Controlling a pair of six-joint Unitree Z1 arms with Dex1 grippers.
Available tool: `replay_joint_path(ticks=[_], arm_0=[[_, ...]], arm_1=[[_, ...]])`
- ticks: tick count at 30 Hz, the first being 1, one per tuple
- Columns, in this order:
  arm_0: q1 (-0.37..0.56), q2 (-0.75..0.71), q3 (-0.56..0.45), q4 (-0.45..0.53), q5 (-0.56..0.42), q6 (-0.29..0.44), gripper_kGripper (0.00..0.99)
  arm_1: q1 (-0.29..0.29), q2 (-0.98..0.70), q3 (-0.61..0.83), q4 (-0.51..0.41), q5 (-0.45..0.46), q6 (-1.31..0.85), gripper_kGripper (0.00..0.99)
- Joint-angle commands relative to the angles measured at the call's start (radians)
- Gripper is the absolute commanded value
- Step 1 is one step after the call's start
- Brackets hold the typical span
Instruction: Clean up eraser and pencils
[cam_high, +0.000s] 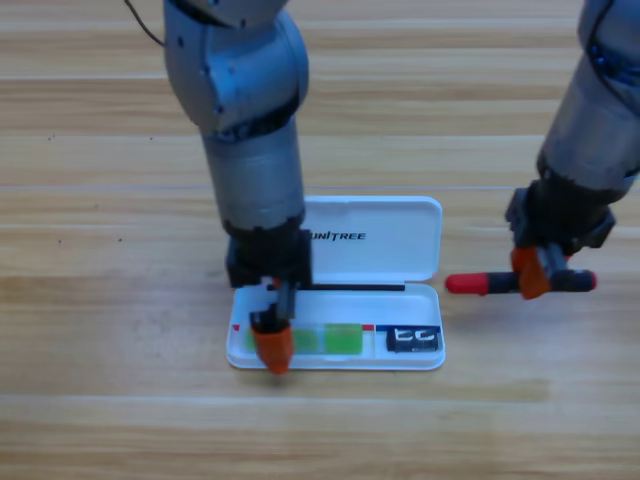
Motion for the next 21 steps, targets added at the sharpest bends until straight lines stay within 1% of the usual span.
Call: replay_joint_path(ticks=[1,3,7,11,14,17,21], arm_0=[[0.177,-0.222,0.058,0.059,-0.003,0.054,0.99],[0.26,-0.314,0.096,0.062,-0.007,0.085,0.99],[0.441,-0.456,0.188,0.053,-0.029,0.188,0.99],[0.585,-0.509,0.311,-0.037,-0.064,0.243,0.99],[0.643,-0.514,0.394,-0.11,-0.086,0.254,0.99],[0.665,-0.529,0.463,-0.174,-0.096,0.252,0.99],[0.669,-0.535,0.495,-0.2,-0.102,0.246,0.99]], arm_1=[[0.124,0.079,-0.102,0.04,0.004,0.059,0.0],[0.146,0.111,-0.148,0.049,0.003,0.082,0.0],[0.181,0.175,-0.23,0.063,0.0,0.113,0.0],[0.203,0.243,-0.305,0.069,-0.003,0.134,0.0],[0.21,0.292,-0.354,0.071,-0.005,0.147,0.0],[0.212,0.343,-0.401,0.071,-0.016,0.153,0.0],[0.212,0.382,-0.443,0.071,-0.029,0.154,0.0]])
